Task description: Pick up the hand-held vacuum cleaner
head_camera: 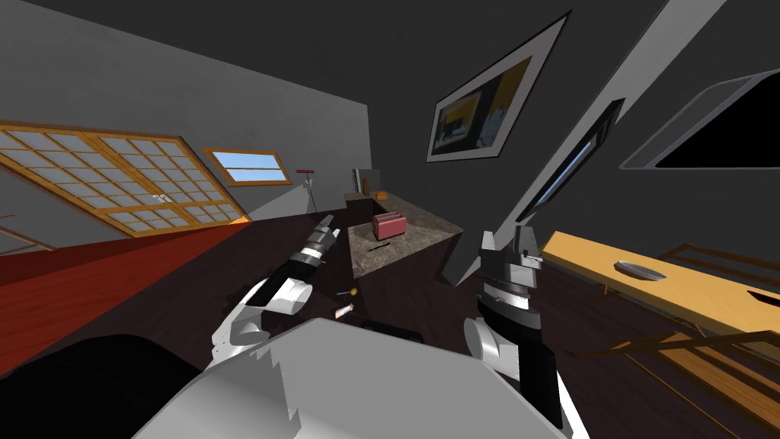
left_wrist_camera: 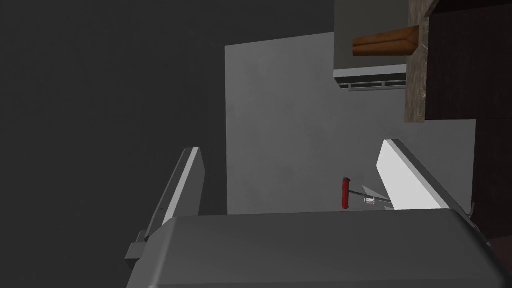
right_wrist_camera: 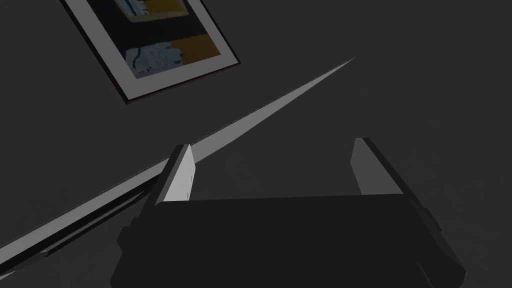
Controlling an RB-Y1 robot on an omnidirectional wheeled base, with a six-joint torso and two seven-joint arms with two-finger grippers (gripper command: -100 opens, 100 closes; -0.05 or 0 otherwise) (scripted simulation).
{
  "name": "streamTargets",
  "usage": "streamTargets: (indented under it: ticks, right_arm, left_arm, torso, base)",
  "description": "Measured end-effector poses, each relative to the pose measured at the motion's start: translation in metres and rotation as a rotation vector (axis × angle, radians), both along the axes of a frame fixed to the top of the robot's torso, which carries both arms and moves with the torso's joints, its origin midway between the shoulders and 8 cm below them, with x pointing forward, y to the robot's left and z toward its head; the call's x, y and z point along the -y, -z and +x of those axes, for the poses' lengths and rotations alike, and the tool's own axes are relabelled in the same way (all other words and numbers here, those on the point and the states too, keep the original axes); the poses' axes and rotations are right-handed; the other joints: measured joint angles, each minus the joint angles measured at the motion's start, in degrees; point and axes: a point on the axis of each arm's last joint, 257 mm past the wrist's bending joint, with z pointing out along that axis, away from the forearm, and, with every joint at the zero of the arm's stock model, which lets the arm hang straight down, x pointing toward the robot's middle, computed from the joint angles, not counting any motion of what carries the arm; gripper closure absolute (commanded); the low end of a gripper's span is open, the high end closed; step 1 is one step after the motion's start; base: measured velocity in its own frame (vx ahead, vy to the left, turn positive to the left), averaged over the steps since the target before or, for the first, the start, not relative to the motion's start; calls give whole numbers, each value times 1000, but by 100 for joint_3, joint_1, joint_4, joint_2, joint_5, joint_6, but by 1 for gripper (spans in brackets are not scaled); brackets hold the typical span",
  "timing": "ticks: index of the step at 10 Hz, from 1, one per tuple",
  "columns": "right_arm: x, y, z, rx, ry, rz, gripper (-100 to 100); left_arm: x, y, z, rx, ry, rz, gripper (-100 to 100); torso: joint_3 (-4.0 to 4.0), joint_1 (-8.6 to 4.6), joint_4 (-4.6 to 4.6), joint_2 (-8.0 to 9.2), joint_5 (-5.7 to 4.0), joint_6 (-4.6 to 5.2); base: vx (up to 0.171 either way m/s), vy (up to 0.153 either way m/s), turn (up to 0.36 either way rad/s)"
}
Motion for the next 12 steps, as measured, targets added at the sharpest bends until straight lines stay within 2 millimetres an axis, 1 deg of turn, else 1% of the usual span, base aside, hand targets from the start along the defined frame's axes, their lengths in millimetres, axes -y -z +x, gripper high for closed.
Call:
streamTargets:
  ticks: [3,4,6,7,8,9,12]
  right_arm:
    - [0,0,0,0,0,0,0]
    - [0,0,0,0,0,0,0]
    - [0,0,0,0,0,0,0]
    - [0,0,0,0,0,0,0]
    - [0,0,0,0,0,0,0]
    - [0,0,0,0,0,0,0]
    - [0,0,0,0,0,0,0]
  left_arm:
    - [-14,13,5,-76,-4,-48,-100]
    - [-15,18,7,-97,-8,-53,-100]
    - [-27,26,8,-148,-13,-85,-100]
    - [-29,31,9,-167,-17,-92,-100]
    - [-35,35,10,-191,-19,-109,-100]
    - [-39,41,11,-217,-23,-125,-100]
    - [-50,54,11,-285,-36,-166,-100]
  torso:
    - [-2,-2,-1,-3,-1,-2]
    - [-1,5,0,-2,1,-2]
    - [-2,1,-1,-3,0,-2]
    - [-2,4,-1,-3,1,-2]
    - [-2,-1,-1,-4,0,0]
    - [-3,-2,-1,-5,-1,-2]
    - [-3,-1,-1,-6,0,-2]
  base:
    - [0,-30,-43]
    - [-4,-29,-96]
    - [1,-22,-25]
    - [2,-38,-123]
    - [6,-37,-51]
    - [4,-16,19]
    - [12,-37,-98]
